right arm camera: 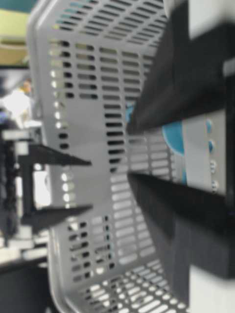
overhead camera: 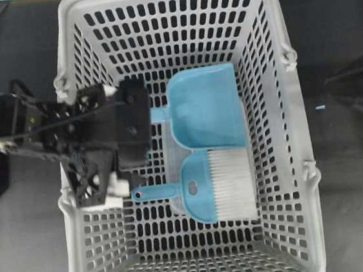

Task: Pick up the hand brush from the shopping basket with the left arm.
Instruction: 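Move the left gripper over the basket toward the blue hand brush, then lower the open left gripper onto the brush's blue back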

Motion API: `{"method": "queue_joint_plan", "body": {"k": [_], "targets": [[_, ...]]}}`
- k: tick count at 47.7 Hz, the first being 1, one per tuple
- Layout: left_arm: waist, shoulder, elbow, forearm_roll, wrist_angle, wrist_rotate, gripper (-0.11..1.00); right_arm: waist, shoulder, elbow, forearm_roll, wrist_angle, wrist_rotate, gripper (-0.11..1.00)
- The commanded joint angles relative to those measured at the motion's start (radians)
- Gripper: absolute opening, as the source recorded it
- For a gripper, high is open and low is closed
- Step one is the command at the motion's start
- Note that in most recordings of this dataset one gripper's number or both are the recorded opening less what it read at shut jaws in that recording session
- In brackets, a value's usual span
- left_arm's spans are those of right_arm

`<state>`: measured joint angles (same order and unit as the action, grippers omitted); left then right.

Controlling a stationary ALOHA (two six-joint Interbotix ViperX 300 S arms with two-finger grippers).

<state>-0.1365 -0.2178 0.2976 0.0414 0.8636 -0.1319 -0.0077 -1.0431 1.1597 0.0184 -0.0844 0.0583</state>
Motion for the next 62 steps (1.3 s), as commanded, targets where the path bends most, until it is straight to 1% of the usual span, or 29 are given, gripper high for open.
{"method": "queue_joint_plan", "body": {"k": [1, 3, 5, 8, 11, 20, 34, 53, 62], "targets": [[-0.012, 0.025, -0.051, 0.003, 0.012, -0.051, 0.88, -0.002, 0.005, -0.023, 0.003, -0.005, 0.003, 0.51], [-0.014, 0.043, -0.061, 0.003, 0.020, -0.077, 0.91, 0.000, 0.005, -0.023, 0.003, -0.005, 0.003, 0.63], [-0.015, 0.060, -0.067, 0.003, 0.026, -0.100, 0.91, -0.002, 0.005, -0.023, 0.003, -0.006, 0.003, 0.72], [-0.029, 0.089, -0.071, 0.003, 0.028, -0.124, 0.91, -0.002, 0.003, -0.023, 0.003, -0.008, 0.002, 0.81], [-0.041, 0.120, -0.071, 0.003, 0.028, -0.138, 0.91, -0.002, 0.005, -0.023, 0.003, -0.009, -0.002, 0.80], [-0.077, 0.212, -0.071, 0.003, 0.029, -0.144, 0.91, -0.002, 0.005, -0.021, 0.003, -0.011, -0.002, 0.78], [-0.080, 0.301, -0.069, 0.003, 0.035, -0.143, 0.91, -0.002, 0.005, -0.020, 0.003, -0.012, 0.003, 0.78], [-0.071, 0.341, -0.046, 0.003, 0.035, -0.120, 0.91, 0.009, 0.005, -0.018, 0.003, -0.037, -0.002, 0.77], [-0.060, 0.344, -0.032, 0.003, 0.028, -0.094, 0.91, 0.012, 0.005, -0.015, 0.003, -0.048, 0.000, 0.77]]}}
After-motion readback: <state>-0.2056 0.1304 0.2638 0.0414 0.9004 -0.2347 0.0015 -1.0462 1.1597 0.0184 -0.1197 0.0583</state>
